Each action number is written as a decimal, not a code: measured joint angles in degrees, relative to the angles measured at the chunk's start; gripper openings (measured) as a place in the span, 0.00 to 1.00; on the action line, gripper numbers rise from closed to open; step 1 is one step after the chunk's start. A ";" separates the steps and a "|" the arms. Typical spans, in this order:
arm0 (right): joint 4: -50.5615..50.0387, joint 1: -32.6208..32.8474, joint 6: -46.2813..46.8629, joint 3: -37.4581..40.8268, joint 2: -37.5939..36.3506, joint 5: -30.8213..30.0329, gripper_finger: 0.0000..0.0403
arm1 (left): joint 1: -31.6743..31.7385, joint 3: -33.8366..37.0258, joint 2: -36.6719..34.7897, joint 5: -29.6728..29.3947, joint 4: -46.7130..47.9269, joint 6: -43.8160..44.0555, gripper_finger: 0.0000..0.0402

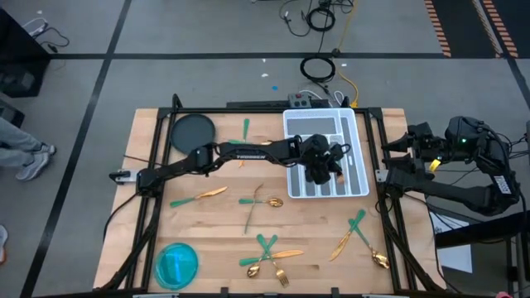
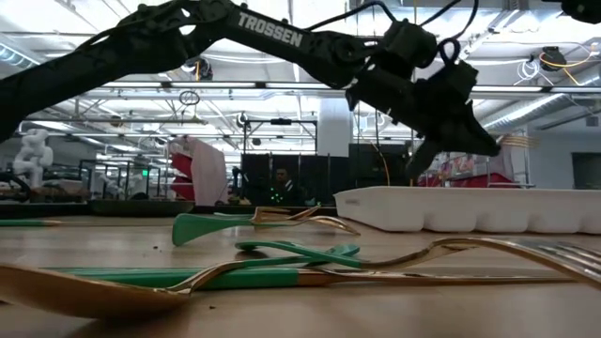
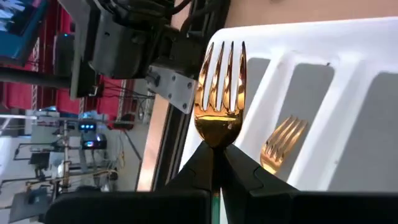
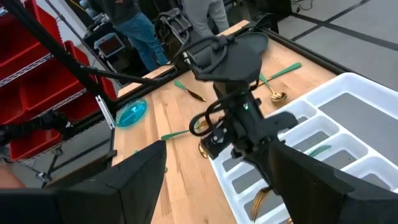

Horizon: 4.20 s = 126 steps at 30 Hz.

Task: Sort silverware
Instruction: Put the top left green fork on the silverware tray with the other green fork, then put the bottom right green knife on the silverware tray

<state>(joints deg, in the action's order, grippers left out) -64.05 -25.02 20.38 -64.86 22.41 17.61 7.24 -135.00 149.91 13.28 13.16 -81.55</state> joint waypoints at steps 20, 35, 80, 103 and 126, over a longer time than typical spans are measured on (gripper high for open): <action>-2.91 0.00 -1.36 0.20 0.88 -4.13 0.69 | -0.03 0.03 3.32 7.24 -8.92 6.46 0.03; -1.66 0.00 -0.47 0.20 1.03 -4.00 0.69 | 1.02 0.00 8.31 9.43 -13.07 -3.05 0.03; 3.43 0.00 -3.62 0.20 1.01 -4.14 0.69 | 1.70 0.03 -16.10 -34.62 -9.84 33.08 0.37; -3.76 0.00 -4.28 3.87 3.44 -13.94 0.69 | -9.29 18.09 -46.89 -17.85 61.57 89.80 0.37; -2.69 21.82 -6.38 21.21 17.58 4.12 0.69 | -33.54 53.38 -62.49 -45.49 39.05 133.78 0.37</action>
<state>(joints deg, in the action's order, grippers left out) -66.75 -3.20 14.01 -43.65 39.99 21.73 -26.30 -81.62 87.42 -32.21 52.21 52.23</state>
